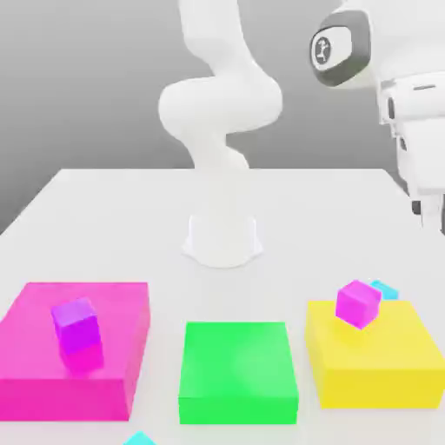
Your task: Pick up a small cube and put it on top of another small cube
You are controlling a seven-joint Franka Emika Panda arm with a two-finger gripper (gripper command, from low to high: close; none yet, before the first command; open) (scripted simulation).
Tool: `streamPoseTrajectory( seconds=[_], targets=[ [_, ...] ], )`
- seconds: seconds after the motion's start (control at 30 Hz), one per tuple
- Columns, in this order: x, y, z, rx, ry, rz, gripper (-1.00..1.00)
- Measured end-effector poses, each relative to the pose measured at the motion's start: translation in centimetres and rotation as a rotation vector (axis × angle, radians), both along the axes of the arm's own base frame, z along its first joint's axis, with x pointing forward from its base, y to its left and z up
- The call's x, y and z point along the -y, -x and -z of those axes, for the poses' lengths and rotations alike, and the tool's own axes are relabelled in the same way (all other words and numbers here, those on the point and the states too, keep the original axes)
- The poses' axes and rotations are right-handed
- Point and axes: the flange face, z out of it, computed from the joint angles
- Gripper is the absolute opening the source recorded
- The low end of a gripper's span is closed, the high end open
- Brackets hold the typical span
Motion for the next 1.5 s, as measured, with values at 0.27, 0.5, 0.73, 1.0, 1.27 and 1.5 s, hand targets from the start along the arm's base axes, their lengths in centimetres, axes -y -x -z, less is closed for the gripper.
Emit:
streamPoseTrajectory(
  seconds=[0.27,0.5,0.73,1.0,1.27,1.5],
  targets=[
    [-3.9,11.3,12.4,-0.134,0.172,-0.610,0.00],
    [-3.7,13.2,19.3,-0.166,0.198,-0.715,0.00],
    [-3.5,13.3,20.9,-0.167,0.201,-0.716,-1.00],
    [-3.6,13.2,16.2,-0.166,0.201,-0.715,-1.00],
    [2.0,-1.3,7.1,-0.120,0.036,-0.151,-1.00],
    [18.1,-11.4,-0.4,-0.116,-0.102,0.456,-1.00]
  ],
)
